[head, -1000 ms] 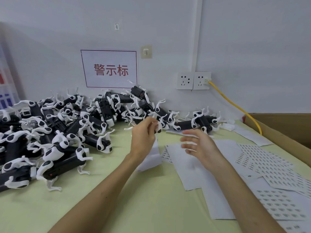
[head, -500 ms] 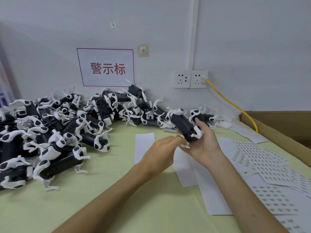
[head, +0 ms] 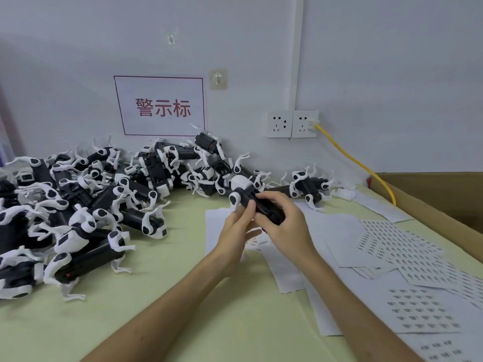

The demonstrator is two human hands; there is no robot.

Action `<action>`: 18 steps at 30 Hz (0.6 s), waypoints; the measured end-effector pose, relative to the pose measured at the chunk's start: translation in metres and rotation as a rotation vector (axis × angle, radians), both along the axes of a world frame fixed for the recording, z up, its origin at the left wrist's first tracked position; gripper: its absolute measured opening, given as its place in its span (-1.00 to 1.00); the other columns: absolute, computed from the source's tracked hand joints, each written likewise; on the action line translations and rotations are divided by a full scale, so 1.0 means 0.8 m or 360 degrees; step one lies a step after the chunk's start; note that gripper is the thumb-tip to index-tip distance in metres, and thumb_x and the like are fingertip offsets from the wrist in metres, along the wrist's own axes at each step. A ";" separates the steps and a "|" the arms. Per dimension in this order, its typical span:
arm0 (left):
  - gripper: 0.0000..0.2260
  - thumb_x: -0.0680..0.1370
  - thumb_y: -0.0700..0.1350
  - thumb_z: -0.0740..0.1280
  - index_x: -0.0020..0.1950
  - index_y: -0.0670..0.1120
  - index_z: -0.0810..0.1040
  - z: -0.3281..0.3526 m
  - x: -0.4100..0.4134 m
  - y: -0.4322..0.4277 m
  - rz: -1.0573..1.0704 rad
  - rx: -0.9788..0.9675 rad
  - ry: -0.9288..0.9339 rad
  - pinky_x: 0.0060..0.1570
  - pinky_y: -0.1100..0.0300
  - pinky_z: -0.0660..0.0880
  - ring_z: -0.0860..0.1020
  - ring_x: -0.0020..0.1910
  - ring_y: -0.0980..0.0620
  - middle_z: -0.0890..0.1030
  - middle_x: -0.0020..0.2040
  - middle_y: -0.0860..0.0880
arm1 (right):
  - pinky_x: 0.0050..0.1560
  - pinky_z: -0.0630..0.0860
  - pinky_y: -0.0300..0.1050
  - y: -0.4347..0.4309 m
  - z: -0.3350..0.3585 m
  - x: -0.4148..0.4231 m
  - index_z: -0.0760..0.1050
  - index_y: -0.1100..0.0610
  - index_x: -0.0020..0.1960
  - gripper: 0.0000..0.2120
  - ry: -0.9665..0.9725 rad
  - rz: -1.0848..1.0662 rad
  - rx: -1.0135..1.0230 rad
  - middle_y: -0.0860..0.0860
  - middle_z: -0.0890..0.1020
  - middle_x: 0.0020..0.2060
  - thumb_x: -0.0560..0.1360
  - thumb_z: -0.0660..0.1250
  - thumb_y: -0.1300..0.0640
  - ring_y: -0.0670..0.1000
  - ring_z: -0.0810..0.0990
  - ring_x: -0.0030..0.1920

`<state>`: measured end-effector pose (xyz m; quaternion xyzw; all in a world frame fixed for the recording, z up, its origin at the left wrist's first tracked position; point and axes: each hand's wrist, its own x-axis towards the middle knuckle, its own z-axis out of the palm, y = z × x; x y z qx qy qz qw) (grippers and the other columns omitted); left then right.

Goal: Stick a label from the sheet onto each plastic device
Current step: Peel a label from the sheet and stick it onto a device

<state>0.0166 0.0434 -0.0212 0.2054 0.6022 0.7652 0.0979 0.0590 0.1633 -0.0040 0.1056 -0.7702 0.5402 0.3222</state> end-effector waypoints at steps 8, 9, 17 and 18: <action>-0.45 0.55 0.21 0.25 0.40 -0.11 0.54 0.005 0.002 -0.005 -0.0121 0.0143 -0.0052 0.26 -0.07 0.45 0.65 0.12 -0.04 0.66 0.27 -0.15 | 0.19 0.52 -0.18 0.007 0.005 -0.004 0.54 0.02 0.25 -0.65 -0.0129 0.0110 -0.0289 -0.18 0.67 0.02 0.51 0.45 0.26 -0.21 0.60 0.14; -0.45 0.55 0.21 0.25 0.40 -0.11 0.54 0.005 0.002 -0.005 -0.0117 0.0138 -0.0050 0.22 -0.06 0.44 0.64 0.11 -0.03 0.66 0.27 -0.15 | 0.21 0.54 -0.10 0.008 0.004 -0.005 0.56 0.02 0.23 -0.67 -0.0150 0.0113 -0.0293 -0.16 0.69 0.02 0.51 0.45 0.25 -0.19 0.60 0.16; -0.53 0.62 0.16 0.20 0.33 -0.15 0.56 -0.003 0.002 -0.001 -0.0077 0.0010 0.0080 0.10 0.01 0.49 0.54 0.05 -0.16 0.65 0.15 -0.20 | 0.15 0.55 -0.15 0.012 0.002 -0.007 0.59 -0.04 0.10 -0.76 -0.0125 -0.0016 -0.0276 -0.12 0.68 0.00 0.47 0.51 0.13 -0.16 0.62 0.08; -0.52 0.59 0.18 0.21 0.31 -0.15 0.56 -0.003 0.002 -0.001 -0.0075 0.0005 0.0102 0.06 0.04 0.51 0.52 0.02 -0.16 0.63 0.10 -0.19 | 0.13 0.55 -0.16 0.012 0.002 -0.007 0.59 -0.04 0.09 -0.76 -0.0126 -0.0022 -0.0279 -0.12 0.68 0.00 0.46 0.51 0.13 -0.16 0.62 0.07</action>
